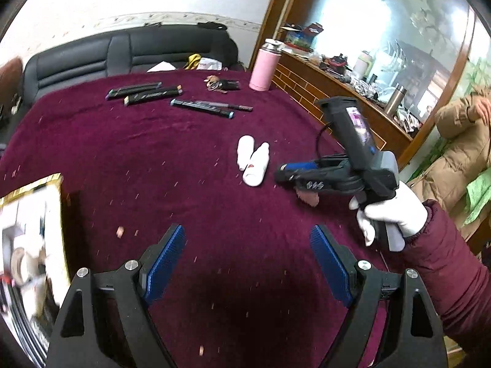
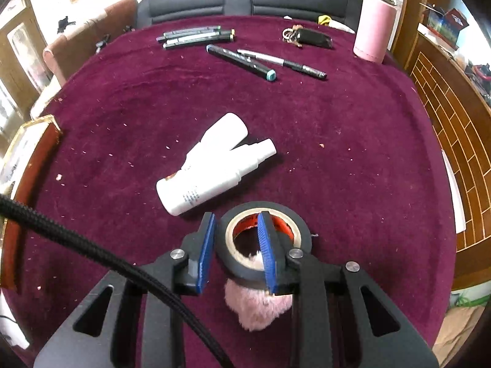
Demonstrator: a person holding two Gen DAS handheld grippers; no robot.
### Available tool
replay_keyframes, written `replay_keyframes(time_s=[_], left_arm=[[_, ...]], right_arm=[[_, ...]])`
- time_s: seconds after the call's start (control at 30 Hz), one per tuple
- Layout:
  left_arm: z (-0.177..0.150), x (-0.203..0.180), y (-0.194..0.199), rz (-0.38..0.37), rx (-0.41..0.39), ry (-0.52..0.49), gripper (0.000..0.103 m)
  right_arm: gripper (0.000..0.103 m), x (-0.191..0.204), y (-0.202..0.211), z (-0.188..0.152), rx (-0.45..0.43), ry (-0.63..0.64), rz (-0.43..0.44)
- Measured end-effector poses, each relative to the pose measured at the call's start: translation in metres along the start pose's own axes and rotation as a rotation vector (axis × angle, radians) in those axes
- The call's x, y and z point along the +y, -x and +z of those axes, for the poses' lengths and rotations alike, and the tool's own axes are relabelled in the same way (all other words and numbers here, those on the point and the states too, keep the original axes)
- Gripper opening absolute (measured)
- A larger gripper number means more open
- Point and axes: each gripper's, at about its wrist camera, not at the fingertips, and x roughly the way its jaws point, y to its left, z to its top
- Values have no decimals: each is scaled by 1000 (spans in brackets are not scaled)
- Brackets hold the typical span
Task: Organize objects
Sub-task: 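Grasp the black electrical tape roll with the right gripper, then grasp the white dropper bottle with the left gripper while the right gripper holds the tape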
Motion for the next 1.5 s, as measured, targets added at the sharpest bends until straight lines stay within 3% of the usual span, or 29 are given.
replay_keyframes(time_s=[0.13,0.3,0.37,0.5,0.7,0.83,0.93,0.97,1.3,1.4,1.5], left_arm=[[10,-17,-21,5,22,-87,79],[20,-29,-55,42,69,-169,76],[22,-30,-65,45,83,-181,60],[29,-33,-85,30,111,-202,59],[53,-48,-135,-1,151,-252,59],[66,-60,-170,49,188,-314,59],[68,-65,-189,52,253,-346,29],[68,-64,-192,42,272,-336,25],[68,-81,-210,85,264,-356,25],[71,-79,-209,78,264,-317,25],[71,-70,-186,51,210,-257,25]], right_arm=[[26,11,-2,-3,-4,112,-45],[24,5,1,-2,29,100,4],[21,-2,10,-7,15,54,66],[18,-29,34,-25,-76,-94,214],[18,-88,57,-74,-330,-413,486],[18,-105,44,-81,-349,-493,575],[18,-110,37,-80,-345,-522,604],[18,-111,36,-80,-344,-527,614],[19,-117,40,-88,-388,-555,613],[22,-122,43,-92,-403,-571,582],[28,-129,43,-94,-412,-600,563]])
